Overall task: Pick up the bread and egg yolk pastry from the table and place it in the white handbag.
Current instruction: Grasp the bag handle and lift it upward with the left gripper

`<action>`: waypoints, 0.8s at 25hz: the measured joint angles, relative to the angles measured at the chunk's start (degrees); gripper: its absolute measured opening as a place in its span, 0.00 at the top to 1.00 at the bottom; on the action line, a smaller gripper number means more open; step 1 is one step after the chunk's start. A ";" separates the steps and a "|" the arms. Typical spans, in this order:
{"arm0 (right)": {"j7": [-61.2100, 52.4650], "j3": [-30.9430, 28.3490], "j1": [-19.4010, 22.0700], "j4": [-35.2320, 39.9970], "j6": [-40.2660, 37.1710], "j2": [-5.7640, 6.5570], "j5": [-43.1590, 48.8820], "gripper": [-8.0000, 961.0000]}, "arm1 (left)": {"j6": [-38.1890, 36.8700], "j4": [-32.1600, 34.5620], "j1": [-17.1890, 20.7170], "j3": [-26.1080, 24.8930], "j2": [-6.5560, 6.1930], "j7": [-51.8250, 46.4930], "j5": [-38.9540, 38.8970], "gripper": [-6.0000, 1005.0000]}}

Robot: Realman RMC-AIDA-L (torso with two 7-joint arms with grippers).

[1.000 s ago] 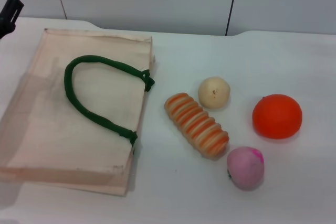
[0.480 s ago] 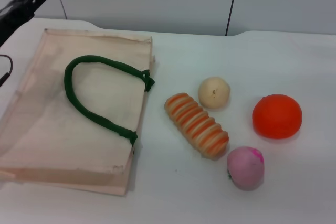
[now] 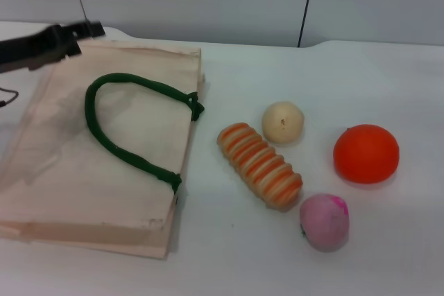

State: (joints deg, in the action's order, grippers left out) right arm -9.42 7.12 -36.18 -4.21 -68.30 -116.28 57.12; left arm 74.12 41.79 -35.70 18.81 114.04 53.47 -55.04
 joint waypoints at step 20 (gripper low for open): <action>-0.01 0.00 -0.04 0.17 0.10 0.09 0.00 0.12 | 6.91 0.63 -7.74 0.00 -2.71 -15.35 28.46 0.16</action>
State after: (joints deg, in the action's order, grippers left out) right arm -9.43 7.12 -36.23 -4.04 -68.20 -116.19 57.12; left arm 81.03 42.42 -43.43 18.81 111.33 38.11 -26.58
